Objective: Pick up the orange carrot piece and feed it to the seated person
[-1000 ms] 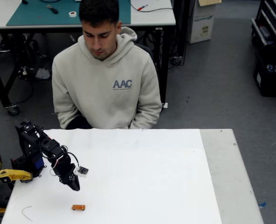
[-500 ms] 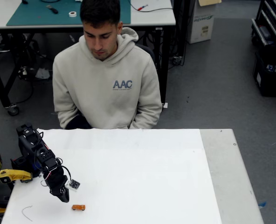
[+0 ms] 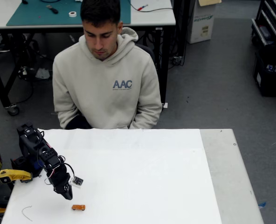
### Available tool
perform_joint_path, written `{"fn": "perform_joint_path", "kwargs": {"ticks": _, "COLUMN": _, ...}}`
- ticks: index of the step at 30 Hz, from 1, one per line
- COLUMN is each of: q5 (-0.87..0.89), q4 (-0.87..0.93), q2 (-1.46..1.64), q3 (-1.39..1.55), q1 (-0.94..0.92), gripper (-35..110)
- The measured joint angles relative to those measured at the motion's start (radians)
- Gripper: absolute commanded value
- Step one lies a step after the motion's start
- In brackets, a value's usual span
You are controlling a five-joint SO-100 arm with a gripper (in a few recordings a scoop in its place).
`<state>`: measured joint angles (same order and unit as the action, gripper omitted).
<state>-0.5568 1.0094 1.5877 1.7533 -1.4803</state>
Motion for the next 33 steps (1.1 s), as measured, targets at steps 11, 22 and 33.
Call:
{"fn": "perform_joint_path", "kwargs": {"ticks": 11, "q5": 0.000, "q4": 0.000, "q2": 0.000, "q3": 0.000, "q1": -0.002, "gripper": 21}}
{"fn": "perform_joint_path", "kwargs": {"ticks": 22, "q5": -0.003, "q4": -0.184, "q2": -0.061, "q3": 0.000, "q1": -0.002, "gripper": 21}}
{"fn": "perform_joint_path", "kwargs": {"ticks": 33, "q5": -0.006, "q4": -0.281, "q2": -0.156, "q3": -0.005, "q1": 0.002, "gripper": 21}}
